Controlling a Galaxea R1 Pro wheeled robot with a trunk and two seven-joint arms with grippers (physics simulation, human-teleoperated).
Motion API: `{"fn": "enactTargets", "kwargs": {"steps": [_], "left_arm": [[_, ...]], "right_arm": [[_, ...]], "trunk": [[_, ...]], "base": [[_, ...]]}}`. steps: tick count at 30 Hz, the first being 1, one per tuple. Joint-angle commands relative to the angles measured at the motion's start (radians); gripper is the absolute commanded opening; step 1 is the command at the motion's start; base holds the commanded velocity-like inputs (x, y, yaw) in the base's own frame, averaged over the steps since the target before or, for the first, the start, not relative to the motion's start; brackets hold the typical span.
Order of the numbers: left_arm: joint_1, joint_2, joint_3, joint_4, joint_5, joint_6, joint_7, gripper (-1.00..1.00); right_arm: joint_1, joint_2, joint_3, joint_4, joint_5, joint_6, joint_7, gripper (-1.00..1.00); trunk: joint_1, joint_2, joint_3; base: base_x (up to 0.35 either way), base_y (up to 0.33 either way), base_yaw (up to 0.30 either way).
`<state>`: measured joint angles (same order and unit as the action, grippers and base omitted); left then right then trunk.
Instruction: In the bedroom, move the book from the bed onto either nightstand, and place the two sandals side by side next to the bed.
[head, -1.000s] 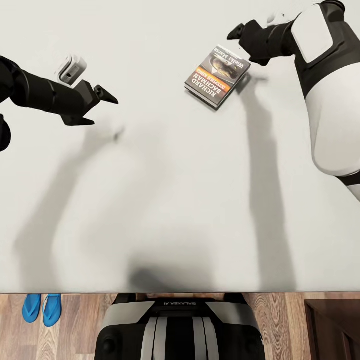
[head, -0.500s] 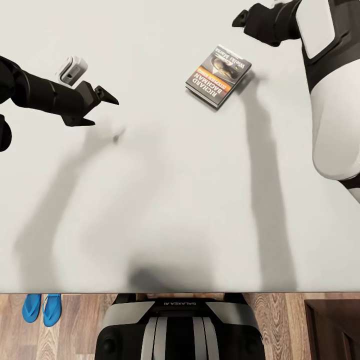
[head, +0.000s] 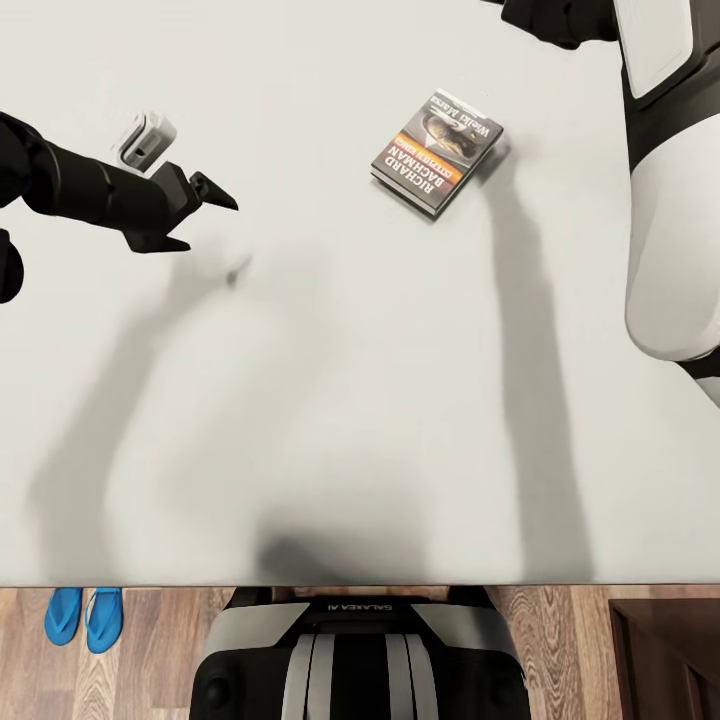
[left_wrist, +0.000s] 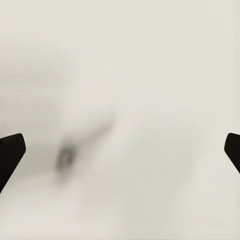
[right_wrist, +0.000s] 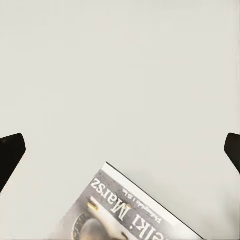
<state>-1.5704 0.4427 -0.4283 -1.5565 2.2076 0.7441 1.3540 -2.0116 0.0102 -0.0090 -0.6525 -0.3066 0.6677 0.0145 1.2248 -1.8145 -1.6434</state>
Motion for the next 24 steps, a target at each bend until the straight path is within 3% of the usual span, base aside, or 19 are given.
{"fn": "enactTargets", "kwargs": {"steps": [1,14,24], "left_arm": [[-0.001,0.001,-0.001,0.000,0.004,0.009,0.007,1.00],[0.002,0.001,-0.002,0.000,0.004,0.009,0.007,1.00],[0.003,0.001,-0.003,0.000,0.004,0.009,0.007,1.00]], "right_arm": [[0.000,0.000,-0.001,-0.002,0.001,0.004,0.002,1.00],[0.032,0.000,-0.004,0.007,-0.005,0.007,0.014,1.00],[0.048,-0.001,-0.005,0.009,-0.002,0.016,0.132,1.00]], "trunk": [[0.000,0.000,-0.001],[0.000,0.000,-0.016],[0.000,0.000,-0.031]], "base": [[0.000,0.000,0.000],[0.000,0.000,0.000],[0.000,0.000,0.000]]}}
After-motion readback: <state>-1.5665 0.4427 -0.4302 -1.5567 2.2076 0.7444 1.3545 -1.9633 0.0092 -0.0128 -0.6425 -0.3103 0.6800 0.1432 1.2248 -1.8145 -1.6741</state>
